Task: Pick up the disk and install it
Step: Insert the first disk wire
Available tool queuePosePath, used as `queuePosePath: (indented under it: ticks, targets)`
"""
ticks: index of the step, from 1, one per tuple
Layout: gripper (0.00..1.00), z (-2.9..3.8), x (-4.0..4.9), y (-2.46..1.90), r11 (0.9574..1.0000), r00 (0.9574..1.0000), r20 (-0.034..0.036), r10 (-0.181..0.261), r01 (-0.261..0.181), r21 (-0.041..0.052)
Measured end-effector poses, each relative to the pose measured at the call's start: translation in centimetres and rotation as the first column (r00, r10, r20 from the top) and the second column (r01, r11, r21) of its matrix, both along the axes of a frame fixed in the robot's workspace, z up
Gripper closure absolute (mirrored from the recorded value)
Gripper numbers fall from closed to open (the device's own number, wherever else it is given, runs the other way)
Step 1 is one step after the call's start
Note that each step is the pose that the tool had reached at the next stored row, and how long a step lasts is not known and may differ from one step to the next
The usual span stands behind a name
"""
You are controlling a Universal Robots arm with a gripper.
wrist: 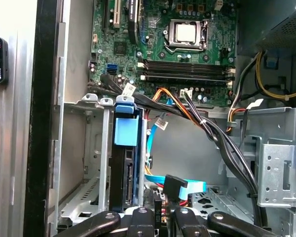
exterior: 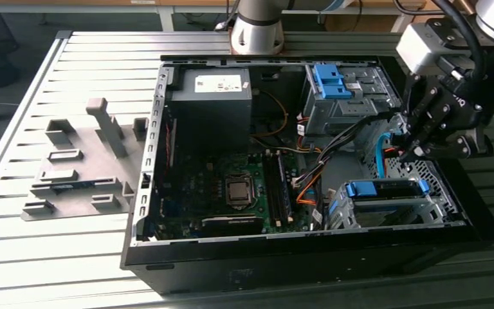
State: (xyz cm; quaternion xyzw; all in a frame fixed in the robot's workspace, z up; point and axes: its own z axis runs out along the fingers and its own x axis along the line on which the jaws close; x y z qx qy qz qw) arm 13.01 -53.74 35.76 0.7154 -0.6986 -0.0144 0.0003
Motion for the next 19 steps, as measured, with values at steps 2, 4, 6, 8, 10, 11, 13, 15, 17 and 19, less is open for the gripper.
queuePosePath:
  ticks: [2, 4, 6, 8, 10, 11, 13, 15, 17, 19]
  targets:
    - [0.76, -0.07, 0.11, 0.03, 1.0000, 1.0000, -0.0003, 0.000, 0.000, -0.0003]
    - [0.76, -0.14, 0.24, 0.04, 1.0000, 1.0000, -0.0007, 0.000, 0.000, -0.0004]
    - [0.76, -0.21, 0.34, 0.04, 1.0000, 1.0000, -0.0009, 0.000, 0.000, -0.0003]
    - [0.76, -0.29, 0.40, 0.05, 1.0000, 1.0000, -0.0009, 0.000, 0.000, -0.0001]
    - [0.78, -0.36, 0.40, 0.05, 1.0000, 1.0000, -0.0009, 0.000, 0.000, -0.0006]
    - [0.78, -0.38, 0.41, 0.05, 1.0000, 1.0000, -0.0009, 0.000, 0.000, -0.0013]
    - [0.84, -0.41, 0.41, 0.01, 1.0000, 1.0000, -0.0009, 0.000, 0.000, -0.0038]
    - [0.84, -0.41, 0.36, -0.02, 1.0000, 1.0000, -0.0004, 0.000, 0.000, -0.0073]
    - [0.84, -0.42, 0.09, -0.02, 1.0000, 1.0000, 0.0042, 0.000, 0.000, -0.0090]
    - [0.84, -0.47, -0.15, -0.01, 0.9999, 0.9999, 0.0144, -0.004, 0.004, -0.0093]
